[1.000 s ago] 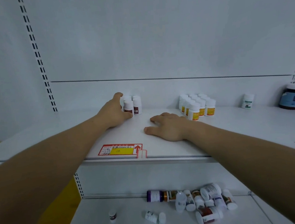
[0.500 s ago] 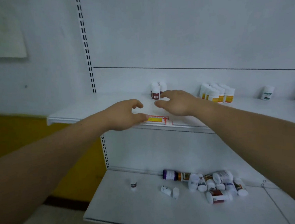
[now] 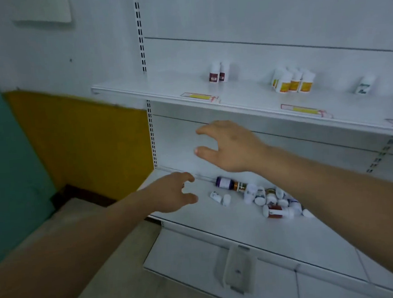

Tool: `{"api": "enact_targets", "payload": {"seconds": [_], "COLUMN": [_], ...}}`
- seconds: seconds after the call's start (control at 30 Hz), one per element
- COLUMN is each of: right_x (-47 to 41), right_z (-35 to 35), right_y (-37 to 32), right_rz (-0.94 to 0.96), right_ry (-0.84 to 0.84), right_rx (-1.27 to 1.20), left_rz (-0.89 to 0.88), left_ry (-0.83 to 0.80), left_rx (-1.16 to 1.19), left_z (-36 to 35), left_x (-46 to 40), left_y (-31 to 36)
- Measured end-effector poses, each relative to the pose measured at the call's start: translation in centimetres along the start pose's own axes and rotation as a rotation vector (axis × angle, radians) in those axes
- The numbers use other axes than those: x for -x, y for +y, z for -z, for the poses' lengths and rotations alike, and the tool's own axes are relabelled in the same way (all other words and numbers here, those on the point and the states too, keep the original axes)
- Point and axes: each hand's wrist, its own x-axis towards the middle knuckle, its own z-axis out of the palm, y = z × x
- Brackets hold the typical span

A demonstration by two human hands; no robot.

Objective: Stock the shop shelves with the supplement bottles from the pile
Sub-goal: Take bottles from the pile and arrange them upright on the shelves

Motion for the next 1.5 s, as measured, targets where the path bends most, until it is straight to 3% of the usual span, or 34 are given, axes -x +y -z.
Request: {"api": "enact_targets", "payload": {"seconds": [0.23,0.57,0.83,1.0,1.13,1.23,1.33,1.4,1.5], "right_x": [1.8,-4.3,-8.9,-9.2,-9.6,-10.0,-10.0,-10.0,-9.3], "right_z": [-8.9,-21.2,-30.7,-34.3,-35.6,-36.0,-35.5,-33.8,-29.4], "right_y": [6.6,13.4,18.8,20.6,21.5,21.5,20.8,19.1,15.7], "right_rz": [-0.334,-0.558,-0.511,-0.351,-0.294,-0.249,-0.265,-0.422,-0.639], "right_ry": [-0.271,-0.397,-0.519,-0.501,-0.505,-0.447,-0.321,-0.2,-0.024], "right_rx": [-0.115,-0.091,0.067,0.344,0.418,0.403,0.134,-0.269,-0.783], "left_rz": [0.146,0.221,0.261,0.243,0.231,0.268,0.418,0.529,0.545], "left_ry": [-0.177,-0.191,0.086,0.06,0.024,0.184,0.301,0.304,0.286], "left_rx": [0.067,0.067,0.099,0.014,-0.016,0.017,0.224,0.587,1.228], "left_z": [-7.2,-10.1,-12.7,-14.7,-16.0,-16.3,-15.3,-14.2,-11.5], "left_x": [-5.0,-16.2,-26.8,-30.8,-32.6,-32.8,-31.1,-29.0,-23.7], "left_y": [-5.5,-13.8,-17.9,-19.2,-20.1,-20.0,-19.0,-17.8,-14.3]}}
